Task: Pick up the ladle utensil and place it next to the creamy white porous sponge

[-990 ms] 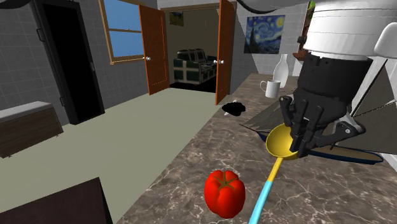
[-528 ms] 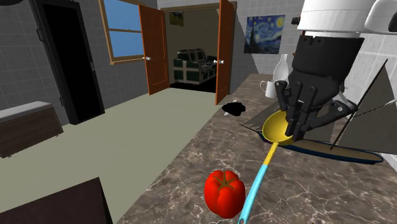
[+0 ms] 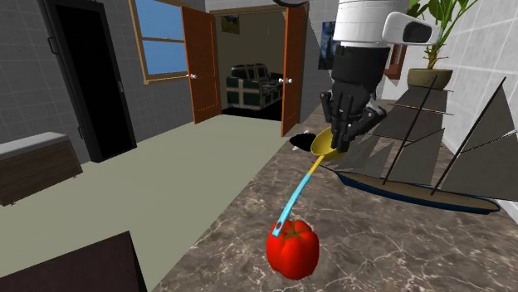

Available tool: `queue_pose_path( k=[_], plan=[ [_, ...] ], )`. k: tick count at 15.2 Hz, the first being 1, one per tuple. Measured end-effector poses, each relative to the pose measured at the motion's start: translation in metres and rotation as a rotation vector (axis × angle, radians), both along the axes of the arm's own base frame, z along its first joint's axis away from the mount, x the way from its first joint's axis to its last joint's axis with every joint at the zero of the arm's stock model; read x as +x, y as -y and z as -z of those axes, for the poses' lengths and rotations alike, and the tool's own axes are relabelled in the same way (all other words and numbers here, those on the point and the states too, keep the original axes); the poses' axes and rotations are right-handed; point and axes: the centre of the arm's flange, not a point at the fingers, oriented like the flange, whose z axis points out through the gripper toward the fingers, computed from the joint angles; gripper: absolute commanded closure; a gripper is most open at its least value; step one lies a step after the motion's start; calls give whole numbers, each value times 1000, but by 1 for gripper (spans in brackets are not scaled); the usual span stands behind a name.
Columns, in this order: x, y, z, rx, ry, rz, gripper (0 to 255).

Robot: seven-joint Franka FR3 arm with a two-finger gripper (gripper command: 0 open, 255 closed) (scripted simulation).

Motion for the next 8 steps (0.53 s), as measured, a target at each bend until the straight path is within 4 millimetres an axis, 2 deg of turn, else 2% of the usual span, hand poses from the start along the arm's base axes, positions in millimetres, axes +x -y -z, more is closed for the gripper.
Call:
queue_pose_path(
  k=[4, 6, 8],
  plan=[
    [12, -49, 3, 0, 0, 0, 255],
    [19, -75, -2, 0, 0, 0, 255],
    [30, -101, 5, 0, -1, 0, 255]
  ],
)
